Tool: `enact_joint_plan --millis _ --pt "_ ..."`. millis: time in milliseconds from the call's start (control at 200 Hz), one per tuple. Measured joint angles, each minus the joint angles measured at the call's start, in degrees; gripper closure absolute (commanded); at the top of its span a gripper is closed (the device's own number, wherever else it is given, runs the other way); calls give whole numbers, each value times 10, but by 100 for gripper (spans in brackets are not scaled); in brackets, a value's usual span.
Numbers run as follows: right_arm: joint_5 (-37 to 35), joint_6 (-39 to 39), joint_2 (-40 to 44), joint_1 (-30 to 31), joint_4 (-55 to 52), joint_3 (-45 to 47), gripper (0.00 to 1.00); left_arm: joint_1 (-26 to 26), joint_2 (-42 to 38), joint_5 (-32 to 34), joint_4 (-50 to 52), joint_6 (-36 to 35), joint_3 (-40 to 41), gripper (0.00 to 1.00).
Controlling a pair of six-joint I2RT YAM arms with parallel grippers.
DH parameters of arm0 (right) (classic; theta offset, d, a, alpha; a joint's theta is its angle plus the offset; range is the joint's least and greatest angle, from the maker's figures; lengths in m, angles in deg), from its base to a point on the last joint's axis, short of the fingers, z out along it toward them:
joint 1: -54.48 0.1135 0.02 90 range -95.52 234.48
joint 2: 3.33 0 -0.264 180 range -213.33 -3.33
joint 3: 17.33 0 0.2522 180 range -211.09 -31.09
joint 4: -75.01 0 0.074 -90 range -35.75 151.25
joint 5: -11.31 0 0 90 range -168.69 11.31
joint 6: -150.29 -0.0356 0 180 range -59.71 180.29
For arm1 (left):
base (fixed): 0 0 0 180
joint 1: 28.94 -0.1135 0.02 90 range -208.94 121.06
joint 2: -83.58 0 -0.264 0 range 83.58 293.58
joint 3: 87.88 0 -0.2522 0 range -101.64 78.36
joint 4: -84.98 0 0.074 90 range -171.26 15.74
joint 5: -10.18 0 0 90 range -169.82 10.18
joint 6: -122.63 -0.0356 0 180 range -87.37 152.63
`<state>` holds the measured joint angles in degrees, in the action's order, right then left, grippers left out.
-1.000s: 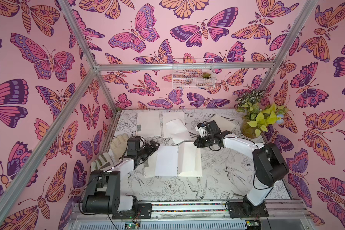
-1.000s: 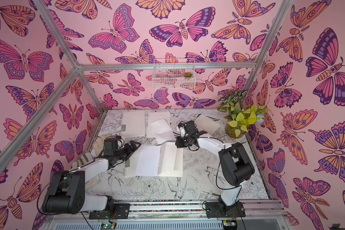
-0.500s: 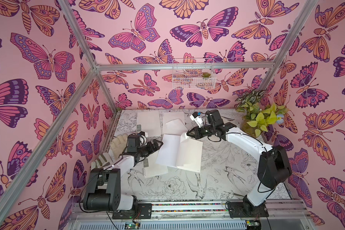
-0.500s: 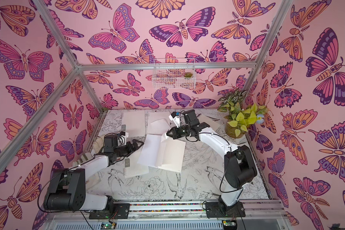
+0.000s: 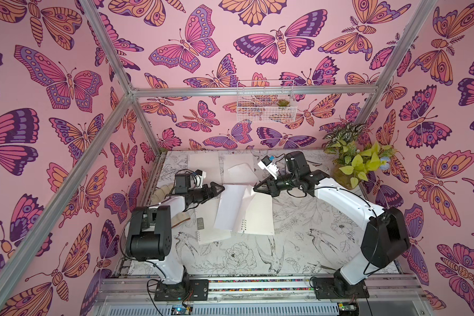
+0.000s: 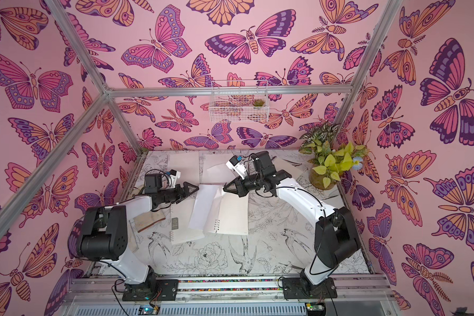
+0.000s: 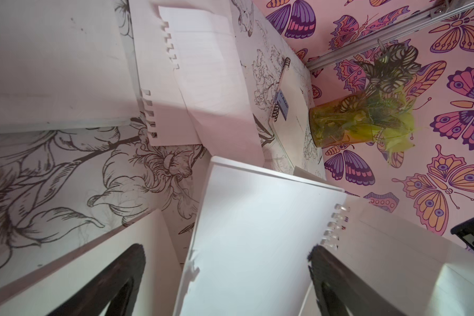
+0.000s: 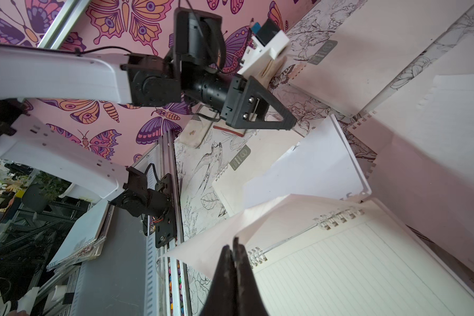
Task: Tear off pages from different notebooks
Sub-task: Tear off the paper from the notebook.
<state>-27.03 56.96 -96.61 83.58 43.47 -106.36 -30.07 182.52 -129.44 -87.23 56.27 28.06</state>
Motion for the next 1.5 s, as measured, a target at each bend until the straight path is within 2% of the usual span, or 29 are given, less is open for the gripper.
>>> enact_joint_plan --millis 210,506,601,826,1051,1332,1457,1497 --pt "10 9 0 0 0 9 100 3 47 -64 2 -3 -17 7" --pt "4 15 -2 0 0 9 100 11 53 -119 -11 15 -17 38" --pt "-7 14 -6 -1 1 12 100 4 52 -126 -20 30 -8 44" --pt "-17 -3 -28 -13 18 55 100 -3 52 -150 -71 81 23 50" --pt "-24 -12 -38 -20 27 59 100 3 52 -175 -132 127 32 58" --pt "-26 -14 -49 -20 33 59 100 27 52 -196 -196 180 45 56" --pt "-26 -14 -50 -20 34 59 100 43 56 -196 -197 184 45 66" --pt "-26 -14 -50 -20 35 59 100 44 60 -193 -191 181 42 72"
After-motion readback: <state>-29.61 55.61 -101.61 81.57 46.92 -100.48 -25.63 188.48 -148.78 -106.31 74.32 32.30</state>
